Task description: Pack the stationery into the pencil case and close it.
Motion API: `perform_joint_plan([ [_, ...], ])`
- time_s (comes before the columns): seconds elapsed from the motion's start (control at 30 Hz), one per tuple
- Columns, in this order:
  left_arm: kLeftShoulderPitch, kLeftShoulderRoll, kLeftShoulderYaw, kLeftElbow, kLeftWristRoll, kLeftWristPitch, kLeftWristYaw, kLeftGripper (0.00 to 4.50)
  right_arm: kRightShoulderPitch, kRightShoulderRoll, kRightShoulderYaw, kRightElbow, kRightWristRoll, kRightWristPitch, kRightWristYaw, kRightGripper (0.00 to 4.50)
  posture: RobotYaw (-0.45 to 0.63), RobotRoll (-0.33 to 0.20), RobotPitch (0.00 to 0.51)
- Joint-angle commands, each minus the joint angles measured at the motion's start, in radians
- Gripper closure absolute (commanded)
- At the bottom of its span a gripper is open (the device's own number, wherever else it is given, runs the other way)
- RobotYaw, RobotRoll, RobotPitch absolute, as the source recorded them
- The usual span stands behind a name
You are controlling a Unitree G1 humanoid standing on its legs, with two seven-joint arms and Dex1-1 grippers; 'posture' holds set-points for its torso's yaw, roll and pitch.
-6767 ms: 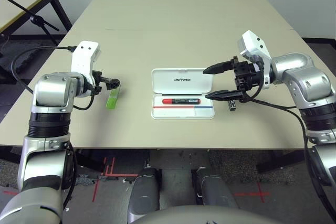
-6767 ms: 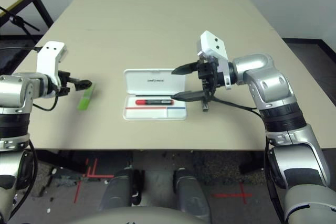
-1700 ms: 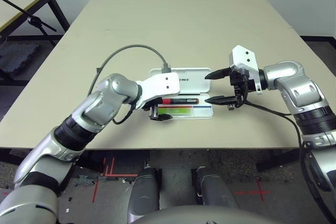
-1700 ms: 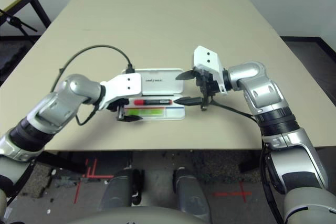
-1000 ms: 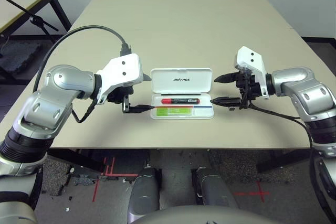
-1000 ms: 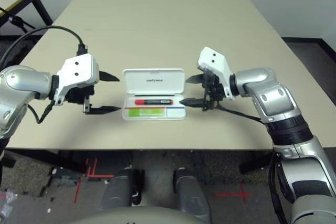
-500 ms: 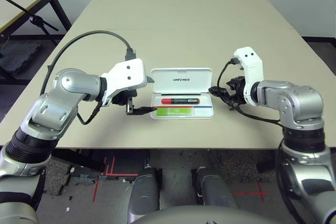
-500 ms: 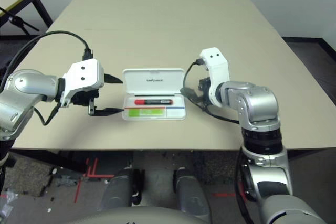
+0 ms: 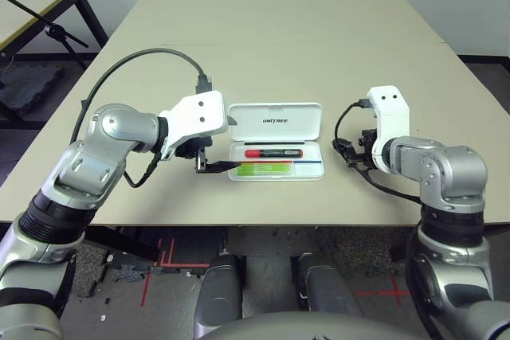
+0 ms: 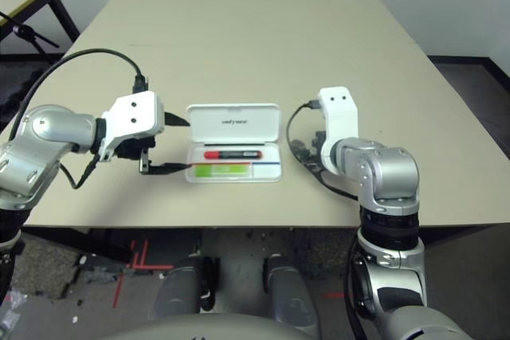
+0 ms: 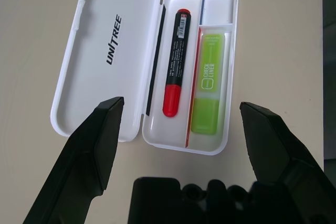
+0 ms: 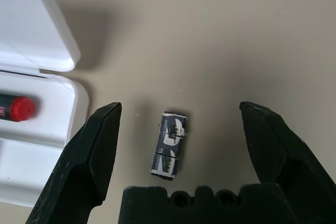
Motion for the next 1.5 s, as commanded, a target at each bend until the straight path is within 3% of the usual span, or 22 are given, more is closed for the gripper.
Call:
perform_joint_plan([
  [0.03,-0.003,-0.004,-0.009,0.011,0.008,-0.006,0.005,0.03,0.036,-0.01,0.0,0.007,0.014,-0.004,0.0,0.0,-0.03,0.0,0.079],
  [0.47,-0.018,-0.016,-0.009,0.008,0.006,0.007,0.004,0.03,0.091,-0.002,0.018,0.075,0.025,-0.087,-0.006,0.0,-0.03,0.0,0.067],
  [0.6,-0.022,-0.018,-0.012,0.012,0.009,0.005,0.002,0.0,0.098,-0.002,0.021,0.083,0.024,-0.103,-0.012,0.92,-0.03,0.0,0.066],
  [0.87,-0.03,-0.023,-0.019,0.018,0.012,0.008,0.0,0.0,0.102,-0.021,0.024,0.098,0.033,-0.125,-0.019,3.99,-0.03,0.0,0.064],
  [0.9,-0.031,-0.024,-0.02,0.019,0.012,0.007,0.0,0.0,0.102,-0.025,0.024,0.101,0.035,-0.127,-0.018,4.16,-0.03,0.0,0.064],
  [1.27,-0.035,-0.022,-0.024,0.029,0.017,-0.002,-0.002,0.0,0.093,-0.187,0.109,0.123,0.103,-0.181,0.128,4.16,-0.03,0.0,0.064],
  [1.5,-0.035,-0.022,-0.026,0.03,0.018,-0.003,-0.002,0.0,0.078,-0.402,0.26,0.173,0.143,-0.531,0.482,4.16,-0.03,0.0,0.064],
])
